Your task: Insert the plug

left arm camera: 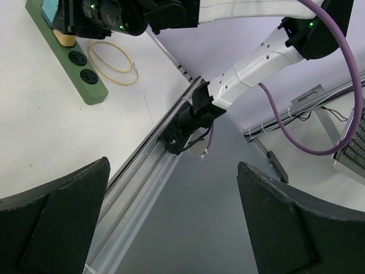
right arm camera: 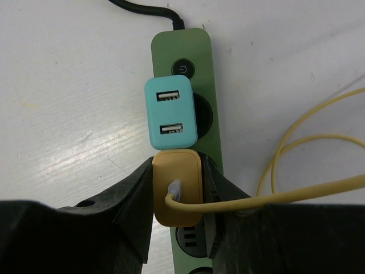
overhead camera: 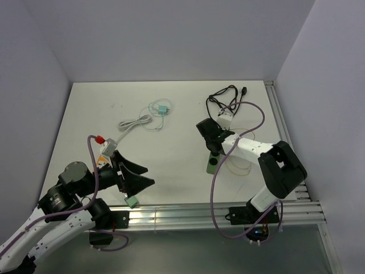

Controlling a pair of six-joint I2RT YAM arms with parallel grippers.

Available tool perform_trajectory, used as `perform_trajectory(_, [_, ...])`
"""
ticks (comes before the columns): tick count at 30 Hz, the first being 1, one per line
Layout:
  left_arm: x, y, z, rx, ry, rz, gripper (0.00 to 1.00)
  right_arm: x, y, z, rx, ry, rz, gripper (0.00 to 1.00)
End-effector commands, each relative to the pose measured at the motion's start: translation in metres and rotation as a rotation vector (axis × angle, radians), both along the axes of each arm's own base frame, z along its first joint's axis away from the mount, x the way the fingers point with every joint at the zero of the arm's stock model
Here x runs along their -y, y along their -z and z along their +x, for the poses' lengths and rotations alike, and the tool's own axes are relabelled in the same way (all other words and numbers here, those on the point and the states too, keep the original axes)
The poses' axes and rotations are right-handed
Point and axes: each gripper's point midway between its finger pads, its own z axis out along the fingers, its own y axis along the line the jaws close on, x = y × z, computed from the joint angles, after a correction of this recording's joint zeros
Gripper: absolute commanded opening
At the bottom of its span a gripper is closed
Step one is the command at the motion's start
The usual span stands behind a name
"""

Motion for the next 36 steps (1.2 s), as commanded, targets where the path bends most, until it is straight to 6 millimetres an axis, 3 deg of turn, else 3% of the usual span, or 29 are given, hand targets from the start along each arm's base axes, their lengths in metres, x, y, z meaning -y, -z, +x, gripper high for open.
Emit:
perform_trajectory(1, [0.006, -0.004, 0.003, -0.001, 0.005, -0.024, 0.99, -0.004, 0.109, -0.092, -0.433, 0.029, 0.033, 0.0])
perform_trajectory(6, [0.009, 0.008, 0.01, -0.037, -0.017, 0.006, 0.99, -0.002, 0.108, -0.094, -0.424, 0.044, -0.021, 0.0])
perform_trajectory(13, [0.014, 0.01, 0.014, -0.055, -0.018, 0.011, 0.98, -0.007, 0.117, -0.102, -0.424, 0.031, 0.051, 0.0])
perform_trajectory(18, [0.016, 0.017, 0.017, -0.061, -0.025, 0.017, 0.98, -0.027, 0.075, -0.075, -0.279, -0.031, 0.155, 0.0])
perform_trajectory(21, [0.018, 0.026, 0.022, -0.076, -0.041, 0.028, 0.98, -0.036, 0.045, -0.06, -0.221, -0.067, 0.167, 0.21])
perform_trajectory(22, [0.02, 0.03, 0.024, -0.088, -0.043, 0.026, 0.98, -0.039, 0.038, -0.056, -0.206, -0.072, 0.174, 0.39])
perform_trajectory(24, [0.023, 0.04, 0.03, -0.114, -0.062, 0.036, 0.97, -0.039, 0.028, -0.055, -0.196, -0.078, 0.173, 0.52])
perform_trajectory(25, [0.03, 0.058, 0.041, -0.148, -0.092, 0.059, 0.95, -0.042, 0.017, -0.051, -0.189, -0.093, 0.174, 0.69])
perform_trajectory(32, [0.042, 0.096, 0.069, -0.163, -0.178, 0.126, 0.91, -0.045, -0.007, -0.054, -0.173, -0.121, 0.179, 0.85])
perform_trajectory(35, [0.054, 0.098, 0.08, -0.134, -0.208, 0.136, 0.92, -0.041, -0.013, -0.061, -0.188, -0.134, 0.17, 0.89])
perform_trajectory(36, [0.061, 0.09, 0.083, -0.105, -0.212, 0.111, 0.92, -0.038, -0.014, -0.065, -0.203, -0.128, 0.162, 0.9])
